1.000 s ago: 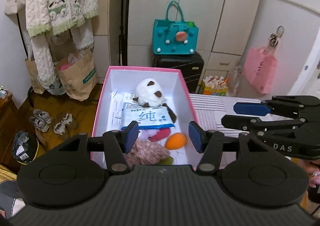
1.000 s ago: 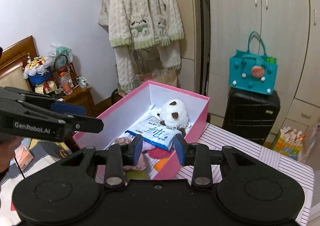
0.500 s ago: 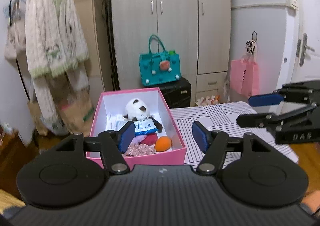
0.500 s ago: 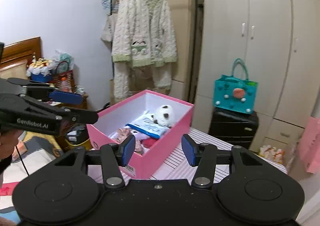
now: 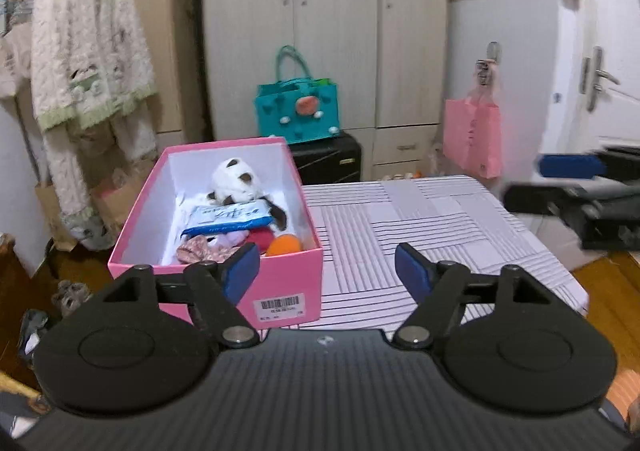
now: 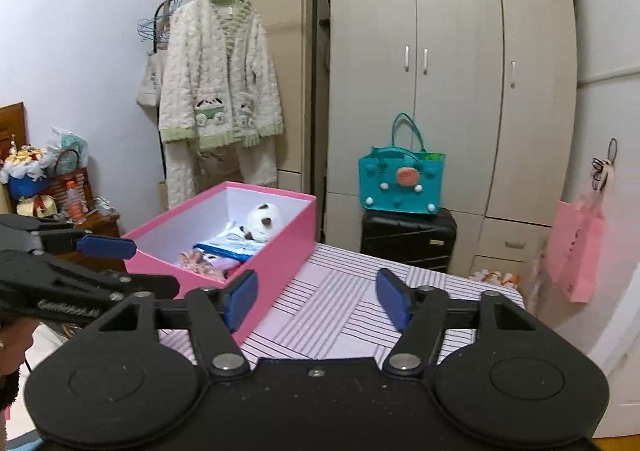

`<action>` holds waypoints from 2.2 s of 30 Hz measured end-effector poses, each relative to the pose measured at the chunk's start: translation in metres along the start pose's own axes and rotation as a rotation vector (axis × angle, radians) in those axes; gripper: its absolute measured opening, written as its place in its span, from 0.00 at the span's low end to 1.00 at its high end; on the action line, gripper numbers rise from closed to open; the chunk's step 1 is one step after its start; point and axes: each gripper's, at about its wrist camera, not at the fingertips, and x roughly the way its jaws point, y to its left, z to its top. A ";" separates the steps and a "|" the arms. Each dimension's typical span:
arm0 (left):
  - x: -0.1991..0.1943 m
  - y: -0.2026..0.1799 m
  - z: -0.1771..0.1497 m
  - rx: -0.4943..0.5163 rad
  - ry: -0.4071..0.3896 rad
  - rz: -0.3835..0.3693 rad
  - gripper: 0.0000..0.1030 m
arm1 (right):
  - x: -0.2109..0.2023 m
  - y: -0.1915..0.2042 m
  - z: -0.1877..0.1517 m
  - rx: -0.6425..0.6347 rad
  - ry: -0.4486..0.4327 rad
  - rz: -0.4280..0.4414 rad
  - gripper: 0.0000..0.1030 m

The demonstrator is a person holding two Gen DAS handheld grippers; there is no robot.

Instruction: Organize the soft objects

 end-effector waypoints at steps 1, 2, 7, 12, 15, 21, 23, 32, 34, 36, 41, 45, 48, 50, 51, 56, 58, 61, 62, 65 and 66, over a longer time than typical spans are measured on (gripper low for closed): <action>0.002 -0.003 -0.001 0.007 -0.013 0.031 0.77 | 0.001 0.000 -0.003 -0.007 0.007 -0.008 0.90; 0.004 -0.006 -0.002 0.017 -0.020 0.047 0.84 | 0.002 0.001 -0.006 -0.007 0.003 -0.017 0.94; 0.008 -0.014 -0.009 -0.007 -0.012 0.056 0.98 | -0.004 0.004 -0.021 0.032 0.005 -0.109 1.00; 0.004 -0.028 -0.019 0.008 -0.004 0.085 1.00 | -0.011 0.000 -0.032 0.051 0.032 -0.159 1.00; -0.002 -0.032 -0.027 0.004 -0.035 0.094 1.00 | -0.015 -0.003 -0.040 0.035 0.031 -0.169 1.00; -0.005 -0.033 -0.036 -0.019 -0.037 0.086 1.00 | -0.021 -0.003 -0.051 0.060 -0.001 -0.241 1.00; -0.006 -0.032 -0.038 -0.035 -0.039 0.092 1.00 | -0.022 -0.002 -0.054 0.085 -0.005 -0.249 1.00; -0.011 -0.034 -0.042 -0.032 -0.056 0.106 1.00 | -0.028 0.011 -0.060 0.063 -0.009 -0.256 1.00; -0.011 -0.035 -0.042 -0.022 -0.052 0.108 1.00 | -0.029 0.014 -0.060 0.055 -0.012 -0.257 1.00; -0.012 -0.036 -0.042 -0.024 -0.050 0.104 1.00 | -0.029 0.015 -0.060 0.059 -0.008 -0.259 1.00; -0.014 -0.036 -0.043 -0.019 -0.056 0.112 1.00 | -0.029 0.012 -0.059 0.079 -0.007 -0.272 1.00; -0.014 -0.036 -0.043 -0.009 -0.062 0.157 1.00 | -0.030 0.008 -0.060 0.100 -0.006 -0.288 1.00; -0.014 -0.034 -0.043 -0.012 -0.066 0.168 1.00 | -0.030 0.007 -0.062 0.107 -0.004 -0.299 1.00; -0.014 -0.034 -0.044 -0.011 -0.067 0.170 1.00 | -0.031 0.006 -0.064 0.111 -0.002 -0.304 1.00; -0.014 -0.034 -0.044 -0.011 -0.067 0.168 1.00 | -0.031 0.005 -0.065 0.115 -0.004 -0.307 1.00; -0.018 -0.034 -0.048 -0.020 -0.096 0.162 1.00 | -0.033 0.004 -0.068 0.123 -0.009 -0.318 1.00; -0.020 -0.034 -0.050 -0.032 -0.111 0.163 1.00 | -0.034 0.004 -0.068 0.123 -0.012 -0.328 1.00; -0.021 -0.033 -0.051 -0.051 -0.105 0.153 1.00 | -0.035 0.004 -0.069 0.121 -0.016 -0.337 1.00; -0.021 -0.033 -0.051 -0.050 -0.103 0.148 1.00 | -0.035 0.005 -0.070 0.120 -0.018 -0.337 1.00; -0.020 -0.034 -0.052 -0.026 -0.105 0.149 1.00 | -0.036 0.006 -0.070 0.117 -0.023 -0.338 1.00; -0.020 -0.035 -0.052 -0.019 -0.107 0.154 1.00 | -0.036 0.006 -0.070 0.116 -0.025 -0.338 1.00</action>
